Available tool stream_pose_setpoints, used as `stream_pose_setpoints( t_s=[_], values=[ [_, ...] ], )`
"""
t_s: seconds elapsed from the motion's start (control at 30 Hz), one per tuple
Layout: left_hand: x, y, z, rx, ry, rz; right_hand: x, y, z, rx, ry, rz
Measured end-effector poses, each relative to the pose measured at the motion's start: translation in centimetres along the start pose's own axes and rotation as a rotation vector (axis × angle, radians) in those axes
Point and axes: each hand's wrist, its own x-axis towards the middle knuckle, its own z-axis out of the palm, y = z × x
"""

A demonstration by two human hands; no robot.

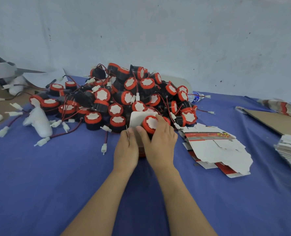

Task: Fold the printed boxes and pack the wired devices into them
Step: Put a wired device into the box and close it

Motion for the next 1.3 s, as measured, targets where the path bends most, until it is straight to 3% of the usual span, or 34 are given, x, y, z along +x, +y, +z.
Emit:
stream_pose_setpoints(
  t_s=[0.3, 0.43, 0.6, 0.73, 0.9, 0.97, 1.03, 1.17, 1.3],
  values=[
    [0.4, 0.2, -0.1, -0.057, -0.05, -0.051, -0.7, -1.2, 1.0, -0.09, -0.258, 0.066],
    [0.6, -0.1, -0.2, 0.005, -0.06, -0.048, -0.5, -0.6, 0.4, -0.241, -0.408, -0.037],
    [0.6, -0.2, -0.4, 0.082, -0.055, 0.013, -0.3, -0.6, -0.6, -0.363, -0.344, -0.014],
    [0.4, 0.2, -0.4, 0.08, -0.035, -0.015, -0.1, -0.8, -0.7, -0.44, -0.406, -0.023],
    [0.1, 1.0, -0.4, 0.194, -0.018, -0.056, 0.3, -0.1, -1.4, -0.26, -0.315, -0.042],
    [-0.1, 1.1, -0.5, 0.211, -0.025, -0.066, 0.9, 0.2, -1.9, -0.086, -0.03, -0.029],
    [-0.3, 1.3, -0.6, 0.214, -0.05, -0.09, 1.7, 0.6, -3.1, 0.059, 0.256, 0.099],
    [-0.3, 1.6, -0.9, 0.253, -0.174, -0.097, 3.4, 2.0, -5.3, 0.526, 0.074, 0.547],
    [-0.4, 1.5, -0.9, 0.259, -0.188, -0.096, 3.5, 0.7, -6.3, 0.568, 0.114, 0.358]
  ],
)
